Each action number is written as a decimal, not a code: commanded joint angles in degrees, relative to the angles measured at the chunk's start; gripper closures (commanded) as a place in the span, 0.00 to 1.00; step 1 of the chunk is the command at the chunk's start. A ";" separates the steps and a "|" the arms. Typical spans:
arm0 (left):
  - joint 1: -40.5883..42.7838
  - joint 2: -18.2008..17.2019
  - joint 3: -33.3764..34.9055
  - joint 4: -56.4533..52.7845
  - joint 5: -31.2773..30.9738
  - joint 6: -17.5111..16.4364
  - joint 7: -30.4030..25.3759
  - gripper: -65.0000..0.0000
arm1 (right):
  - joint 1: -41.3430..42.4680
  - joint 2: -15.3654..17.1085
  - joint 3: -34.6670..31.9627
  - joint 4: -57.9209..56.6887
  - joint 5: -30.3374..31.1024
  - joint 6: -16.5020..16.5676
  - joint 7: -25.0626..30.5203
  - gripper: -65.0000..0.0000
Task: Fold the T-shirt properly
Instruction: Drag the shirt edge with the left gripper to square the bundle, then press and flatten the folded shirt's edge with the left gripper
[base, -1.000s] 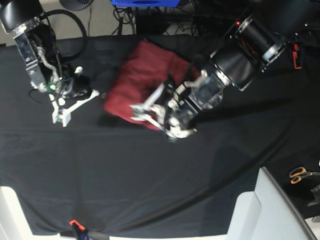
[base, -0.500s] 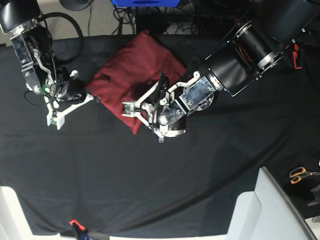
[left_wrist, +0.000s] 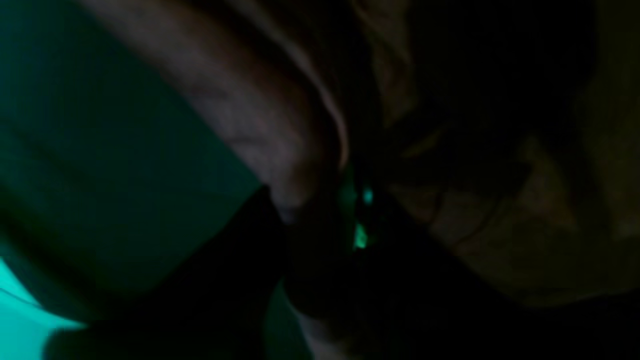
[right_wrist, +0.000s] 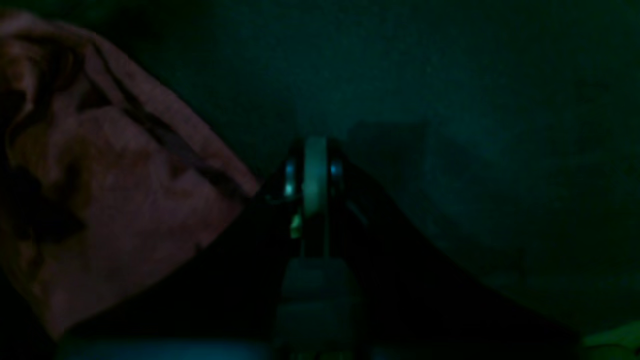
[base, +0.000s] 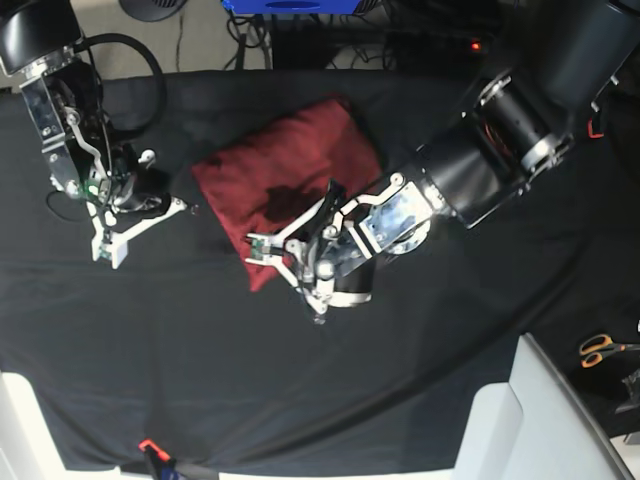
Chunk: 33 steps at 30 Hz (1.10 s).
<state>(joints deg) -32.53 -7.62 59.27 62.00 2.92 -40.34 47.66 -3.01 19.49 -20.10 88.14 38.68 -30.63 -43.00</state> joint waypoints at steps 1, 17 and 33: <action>-1.71 0.36 0.91 -0.41 0.03 0.34 -0.23 1.00 | 1.03 0.34 0.36 0.17 -0.04 0.00 0.59 1.00; -7.07 7.13 3.81 -12.02 0.47 0.34 -13.24 1.00 | 2.96 0.16 0.45 -2.73 -0.04 -0.09 0.76 1.00; -7.16 8.63 7.24 -14.04 0.03 0.34 -14.91 1.00 | 3.05 -0.63 3.88 -2.73 -0.04 -0.09 0.59 1.00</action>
<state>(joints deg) -37.98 0.21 66.94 47.33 3.22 -40.36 33.56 -0.84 18.44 -16.49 84.60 38.72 -30.87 -43.05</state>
